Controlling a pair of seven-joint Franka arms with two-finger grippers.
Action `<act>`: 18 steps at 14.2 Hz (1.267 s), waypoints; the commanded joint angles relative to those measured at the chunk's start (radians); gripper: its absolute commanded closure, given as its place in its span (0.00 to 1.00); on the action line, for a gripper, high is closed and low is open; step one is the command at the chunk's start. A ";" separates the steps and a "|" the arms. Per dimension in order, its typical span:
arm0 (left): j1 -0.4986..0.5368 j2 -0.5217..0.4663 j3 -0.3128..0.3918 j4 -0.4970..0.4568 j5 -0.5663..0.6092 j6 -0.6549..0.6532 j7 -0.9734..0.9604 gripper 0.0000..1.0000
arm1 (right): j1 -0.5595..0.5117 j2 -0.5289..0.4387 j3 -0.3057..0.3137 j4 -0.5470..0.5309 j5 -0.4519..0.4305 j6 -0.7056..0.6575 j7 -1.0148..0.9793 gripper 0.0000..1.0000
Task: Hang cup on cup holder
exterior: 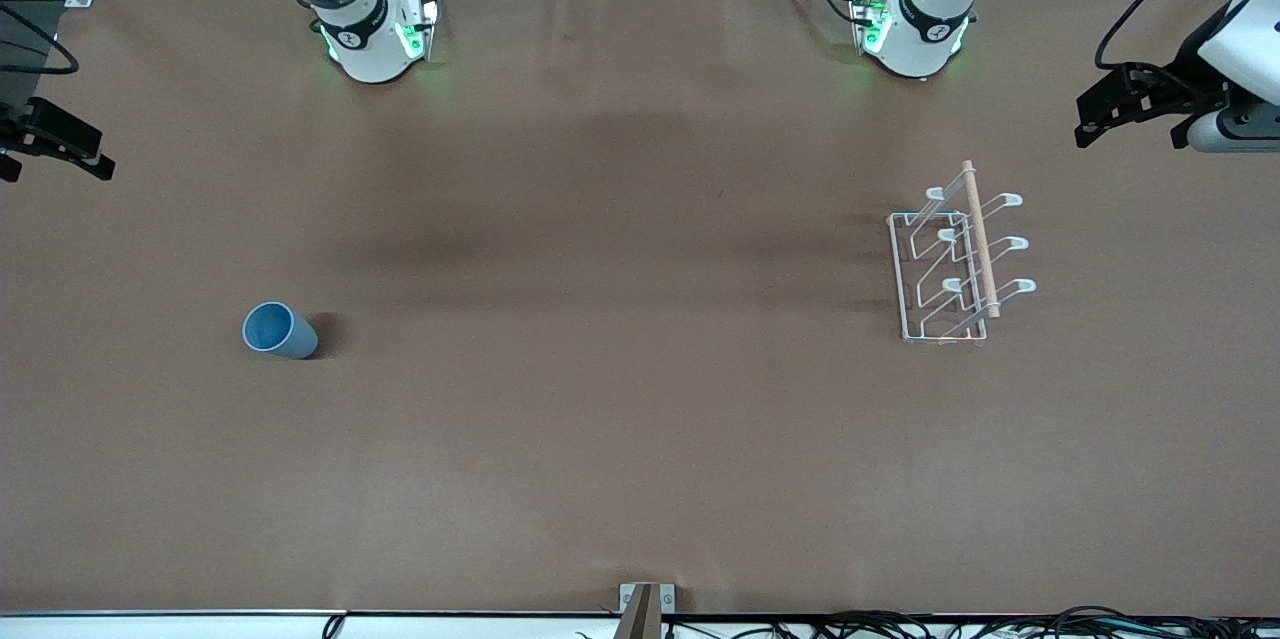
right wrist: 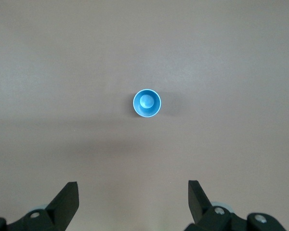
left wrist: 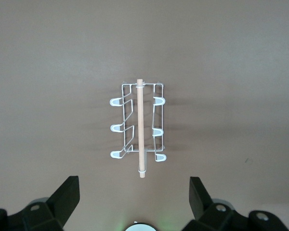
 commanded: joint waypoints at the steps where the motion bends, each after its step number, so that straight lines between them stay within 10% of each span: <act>1: 0.007 0.010 -0.002 0.023 -0.011 -0.006 0.008 0.00 | -0.014 -0.014 0.008 -0.014 0.011 -0.002 -0.008 0.00; 18: 0.007 0.047 -0.003 0.072 -0.023 -0.013 0.027 0.00 | -0.055 0.062 0.008 -0.064 0.013 0.103 -0.015 0.00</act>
